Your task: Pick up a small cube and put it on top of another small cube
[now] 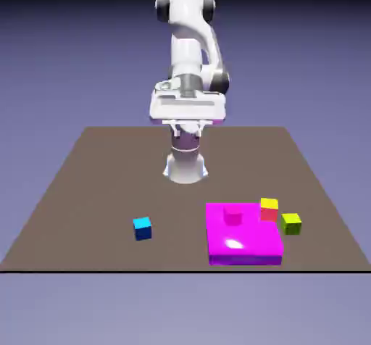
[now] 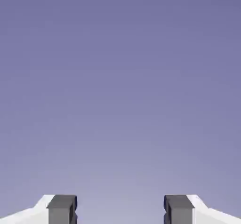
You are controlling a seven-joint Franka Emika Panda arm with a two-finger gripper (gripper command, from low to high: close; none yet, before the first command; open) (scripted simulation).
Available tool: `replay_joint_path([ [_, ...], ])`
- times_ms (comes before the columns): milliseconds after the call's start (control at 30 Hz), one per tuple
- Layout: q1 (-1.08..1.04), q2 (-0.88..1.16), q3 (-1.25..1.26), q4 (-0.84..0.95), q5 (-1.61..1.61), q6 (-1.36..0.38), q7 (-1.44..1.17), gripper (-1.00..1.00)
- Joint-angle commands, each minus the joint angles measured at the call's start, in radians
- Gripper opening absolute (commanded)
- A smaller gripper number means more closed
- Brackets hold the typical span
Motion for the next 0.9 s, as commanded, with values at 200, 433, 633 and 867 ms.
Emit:
replay_joint_path([
  [200,0.053,0.254,-0.142,0.102,-0.023,-0.184,-0.142,0.00],
  [433,0.107,0.507,-0.284,0.205,-0.046,-0.367,-0.284,0.00],
  [633,0.152,0.725,-0.406,0.293,-0.066,-0.524,-0.405,0.00],
  [867,0.102,0.907,-0.365,0.301,-0.004,-0.404,-0.469,0.00],
])
